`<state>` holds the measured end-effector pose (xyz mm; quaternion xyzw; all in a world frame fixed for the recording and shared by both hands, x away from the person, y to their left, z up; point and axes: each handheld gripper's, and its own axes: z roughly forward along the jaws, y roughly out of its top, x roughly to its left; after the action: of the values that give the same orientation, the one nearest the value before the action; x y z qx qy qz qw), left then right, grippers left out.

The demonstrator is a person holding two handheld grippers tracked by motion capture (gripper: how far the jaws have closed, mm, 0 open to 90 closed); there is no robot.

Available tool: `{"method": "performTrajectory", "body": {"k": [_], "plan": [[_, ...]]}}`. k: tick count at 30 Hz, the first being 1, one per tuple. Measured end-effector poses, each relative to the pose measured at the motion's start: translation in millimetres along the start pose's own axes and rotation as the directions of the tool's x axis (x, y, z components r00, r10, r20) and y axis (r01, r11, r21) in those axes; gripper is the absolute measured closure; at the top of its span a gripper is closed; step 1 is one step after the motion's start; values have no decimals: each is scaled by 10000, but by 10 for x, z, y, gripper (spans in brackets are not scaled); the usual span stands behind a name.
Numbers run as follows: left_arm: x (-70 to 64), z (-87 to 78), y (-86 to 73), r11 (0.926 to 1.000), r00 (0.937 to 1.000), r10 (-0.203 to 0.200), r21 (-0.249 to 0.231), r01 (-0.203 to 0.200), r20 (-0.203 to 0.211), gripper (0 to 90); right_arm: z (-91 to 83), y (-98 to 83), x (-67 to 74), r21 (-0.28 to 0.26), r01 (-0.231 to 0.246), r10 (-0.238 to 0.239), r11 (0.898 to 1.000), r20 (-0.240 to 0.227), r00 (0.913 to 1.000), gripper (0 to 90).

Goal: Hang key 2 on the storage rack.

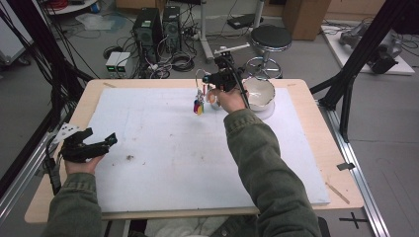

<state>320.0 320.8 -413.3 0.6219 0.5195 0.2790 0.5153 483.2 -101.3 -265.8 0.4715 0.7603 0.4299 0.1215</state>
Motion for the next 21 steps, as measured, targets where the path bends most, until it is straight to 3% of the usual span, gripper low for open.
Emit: {"method": "performTrajectory", "body": {"k": [7, 21], "plan": [[11, 10, -1, 10000, 10000, -28, 1, 28, 49, 17, 110, 19, -101, -84, -454, 456, 9989, 281, 9986, 869], [14, 26, -3, 10000, 10000, -19, 24, 19, 87, 17, 293, 2, -139, -401, -803, 834, 9960, 828, 9931, 869]]}}
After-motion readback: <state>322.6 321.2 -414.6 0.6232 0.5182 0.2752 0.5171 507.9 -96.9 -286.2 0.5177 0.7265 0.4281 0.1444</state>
